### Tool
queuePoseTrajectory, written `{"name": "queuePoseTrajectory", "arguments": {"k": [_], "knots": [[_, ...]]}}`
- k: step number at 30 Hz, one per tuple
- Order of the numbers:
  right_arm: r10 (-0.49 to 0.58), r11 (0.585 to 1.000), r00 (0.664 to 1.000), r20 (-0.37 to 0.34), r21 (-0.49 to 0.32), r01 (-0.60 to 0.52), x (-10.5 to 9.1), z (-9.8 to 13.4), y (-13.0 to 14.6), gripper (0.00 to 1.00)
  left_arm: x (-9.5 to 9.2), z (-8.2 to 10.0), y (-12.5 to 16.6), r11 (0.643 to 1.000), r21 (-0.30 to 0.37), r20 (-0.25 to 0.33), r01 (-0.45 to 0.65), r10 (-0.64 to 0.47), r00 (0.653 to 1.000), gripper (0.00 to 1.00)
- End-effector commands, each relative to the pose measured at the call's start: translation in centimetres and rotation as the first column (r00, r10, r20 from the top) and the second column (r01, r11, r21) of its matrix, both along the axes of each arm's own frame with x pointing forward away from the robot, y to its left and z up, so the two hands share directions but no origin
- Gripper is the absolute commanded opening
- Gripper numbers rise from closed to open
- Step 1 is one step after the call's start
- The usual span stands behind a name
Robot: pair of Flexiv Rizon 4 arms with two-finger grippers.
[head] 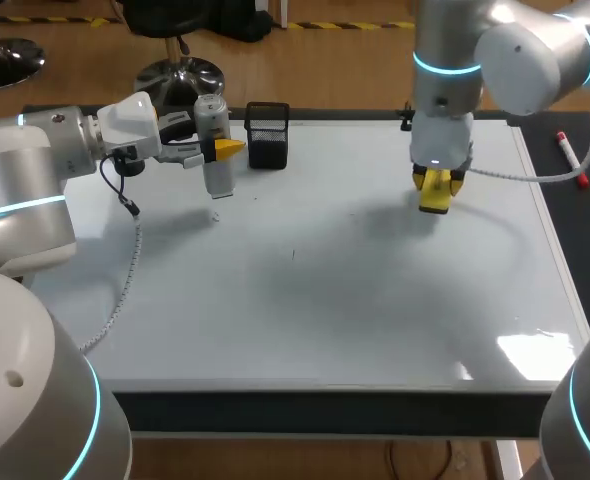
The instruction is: Pick up the inspection probe, press it on each red-marked spot on the whiteboard one by one, put down the probe, pick up the eraser, and wipe off all the red marks.
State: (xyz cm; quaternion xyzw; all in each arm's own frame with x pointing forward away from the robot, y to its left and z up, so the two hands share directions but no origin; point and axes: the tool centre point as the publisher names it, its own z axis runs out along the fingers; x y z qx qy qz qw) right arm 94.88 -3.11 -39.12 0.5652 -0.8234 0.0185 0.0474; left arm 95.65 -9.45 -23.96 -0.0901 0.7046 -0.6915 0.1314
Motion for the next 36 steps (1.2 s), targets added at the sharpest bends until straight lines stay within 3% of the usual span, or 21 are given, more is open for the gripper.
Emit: {"name": "queuePoseTrajectory", "arguments": {"k": [1,11,36], "knots": [[-0.016,1.0,1.0,-0.009,0.008,0.016,0.8,-0.3,-1.2,0.0,0.0,0.1,0.0,1.0,0.0,0.001,0.001,-0.001,1.0,0.0],[-0.038,0.999,0.999,0.001,0.005,0.038,1.6,-0.1,-3.1,0.0,0.0,0.1,0.0,1.0,0.0,0.001,0.001,-0.001,1.0,0.0],[-0.061,0.997,0.998,0.009,0.038,0.061,2.3,0.3,-3.7,0.0,0.0,0.1,0.0,1.0,0.0,0.001,0.001,-0.001,1.0,0.0]]}}
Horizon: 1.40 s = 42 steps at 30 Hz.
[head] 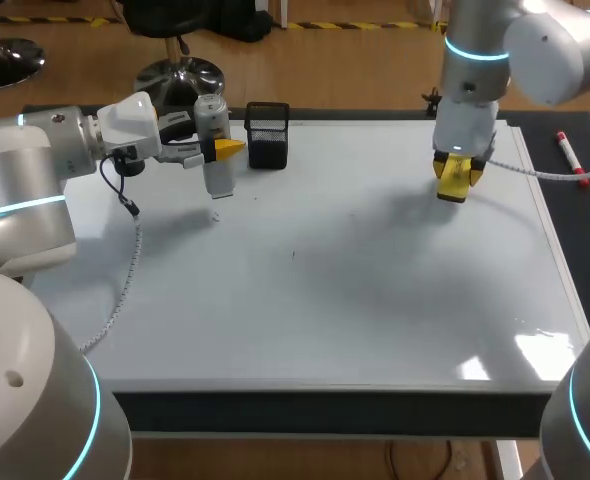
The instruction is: Pick up the inspection probe, press it on each red-marked spot on the whiteboard one by one, put down the probe, pick up the eraser, and wipe off all the red marks.
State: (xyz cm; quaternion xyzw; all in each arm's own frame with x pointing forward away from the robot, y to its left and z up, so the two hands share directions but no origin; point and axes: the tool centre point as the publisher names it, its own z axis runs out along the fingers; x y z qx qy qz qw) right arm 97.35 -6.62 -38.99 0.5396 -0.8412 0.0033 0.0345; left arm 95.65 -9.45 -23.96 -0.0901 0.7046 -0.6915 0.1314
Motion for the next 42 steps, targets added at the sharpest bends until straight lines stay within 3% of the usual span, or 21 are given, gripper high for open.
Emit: {"name": "queuePoseTrajectory", "arguments": {"k": [1,16,23,32,42], "knots": [[0.002,1.0,1.0,0.003,0.0,-0.002,-0.1,0.2,-0.2,0.0,0.0,0.1,0.0,1.0,0.0,0.001,0.001,-0.001,1.0,0.0],[0.002,1.0,1.0,0.003,0.0,-0.002,-0.1,0.2,-0.2,0.0,0.0,0.1,0.0,1.0,-0.001,-0.004,0.0,0.0,1.0,0.0],[0.002,1.0,1.0,0.003,0.0,-0.002,-0.1,0.2,-0.2,0.0,1.0,1.4,-0.3,1.0,0.018,0.027,0.016,-0.016,1.0,0.0],[0.002,1.0,1.0,0.003,0.0,-0.002,-0.1,0.2,-0.2,0.0,3.7,3.6,-1.0,0.998,0.027,0.08,0.051,-0.053,0.995,0.0],[0.002,1.0,1.0,0.003,0.0,-0.002,-0.1,0.2,-0.2,0.0,7.8,5.3,-1.4,0.997,0.015,0.099,0.079,-0.08,0.992,0.0]]}}
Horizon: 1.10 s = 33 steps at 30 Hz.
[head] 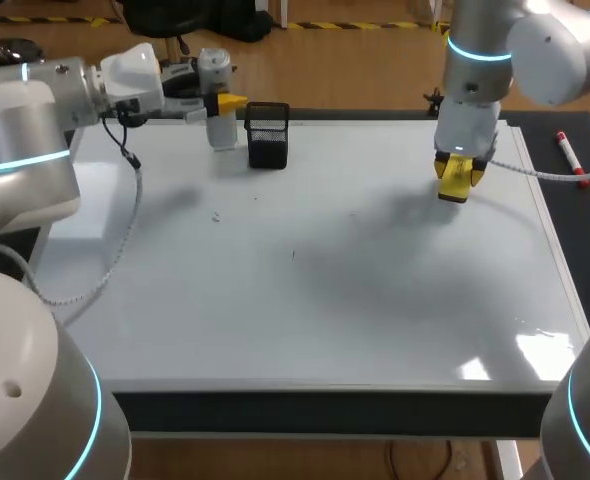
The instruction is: Pick up the inspection probe, press it on each red-marked spot on the whiteboard one by one, put down the probe, pick up the eraser, and wipe off all the red marks.
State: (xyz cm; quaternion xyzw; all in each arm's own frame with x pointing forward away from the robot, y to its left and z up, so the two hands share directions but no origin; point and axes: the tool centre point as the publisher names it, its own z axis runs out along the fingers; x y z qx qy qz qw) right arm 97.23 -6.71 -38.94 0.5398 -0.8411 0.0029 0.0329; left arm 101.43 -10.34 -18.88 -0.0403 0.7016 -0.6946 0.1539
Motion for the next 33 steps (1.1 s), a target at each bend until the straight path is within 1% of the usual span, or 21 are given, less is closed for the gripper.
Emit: {"name": "queuePoseTrajectory", "arguments": {"k": [1,10,17,22,28,33], "knots": [[0.002,1.0,1.0,0.001,-0.003,-0.002,0.0,0.1,-0.1,0.0,2.3,0.4,-0.7,0.999,0.003,-0.004,0.046,-0.046,0.999,0.0],[0.002,1.0,1.0,0.001,-0.003,-0.002,0.0,0.1,-0.1,0.0,4.0,1.6,-2.4,0.996,-0.002,0.005,0.093,-0.093,0.996,0.0],[0.002,1.0,1.0,0.001,-0.003,-0.002,0.0,0.1,-0.1,0.0,4.8,1.8,-4.0,0.991,-0.003,-0.002,0.134,-0.134,0.991,0.0],[0.002,1.0,1.0,0.001,-0.003,-0.002,0.0,0.1,-0.1,0.0,5.3,1.7,-5.3,0.986,-0.006,-0.005,0.168,-0.168,0.986,0.0],[0.002,1.0,1.0,0.001,-0.003,-0.002,0.0,0.1,-0.1,0.0,6.2,1.1,-6.1,0.981,-0.012,-0.003,0.194,-0.194,0.981,0.0],[0.002,1.0,1.0,0.001,-0.003,-0.002,0.0,0.1,-0.1,0.0,6.5,0.7,-6.7,0.977,-0.019,-0.009,0.21,-0.211,0.978,0.0]]}}
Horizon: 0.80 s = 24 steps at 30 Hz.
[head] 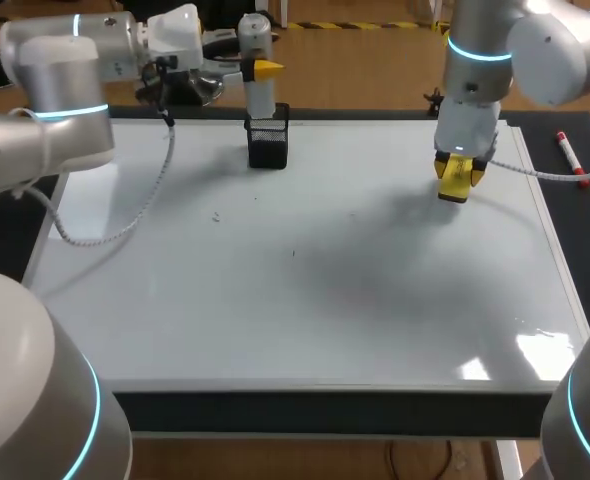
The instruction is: Pick up the inspection probe, press it on each red-marked spot on the whiteboard one by one, put down the probe, pick up the eraser, and wipe off all the red marks.
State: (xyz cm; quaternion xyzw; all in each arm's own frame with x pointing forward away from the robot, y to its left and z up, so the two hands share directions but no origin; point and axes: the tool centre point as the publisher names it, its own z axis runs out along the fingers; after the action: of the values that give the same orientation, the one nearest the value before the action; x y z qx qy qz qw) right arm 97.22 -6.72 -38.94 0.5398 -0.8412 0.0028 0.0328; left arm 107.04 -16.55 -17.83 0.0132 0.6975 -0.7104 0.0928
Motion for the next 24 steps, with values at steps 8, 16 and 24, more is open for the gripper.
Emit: {"name": "queuePoseTrajectory", "arguments": {"k": [8,16,24], "knots": [[0.002,1.0,1.0,0.001,-0.003,-0.002,0.0,0.1,-0.1,0.0,1.2,-0.6,-0.7,0.998,-0.003,-0.008,0.057,-0.058,0.998,0.0],[0.002,1.0,1.0,0.001,-0.003,-0.002,0.0,0.1,-0.1,0.0,1.4,-0.6,-0.6,0.998,0.0,-0.008,0.055,-0.055,0.998,0.0],[0.002,1.0,1.0,0.001,-0.003,-0.002,0.0,0.1,-0.1,0.0,-0.4,0.4,0.9,0.999,0.019,0.004,0.037,-0.037,0.999,0.0]]}}
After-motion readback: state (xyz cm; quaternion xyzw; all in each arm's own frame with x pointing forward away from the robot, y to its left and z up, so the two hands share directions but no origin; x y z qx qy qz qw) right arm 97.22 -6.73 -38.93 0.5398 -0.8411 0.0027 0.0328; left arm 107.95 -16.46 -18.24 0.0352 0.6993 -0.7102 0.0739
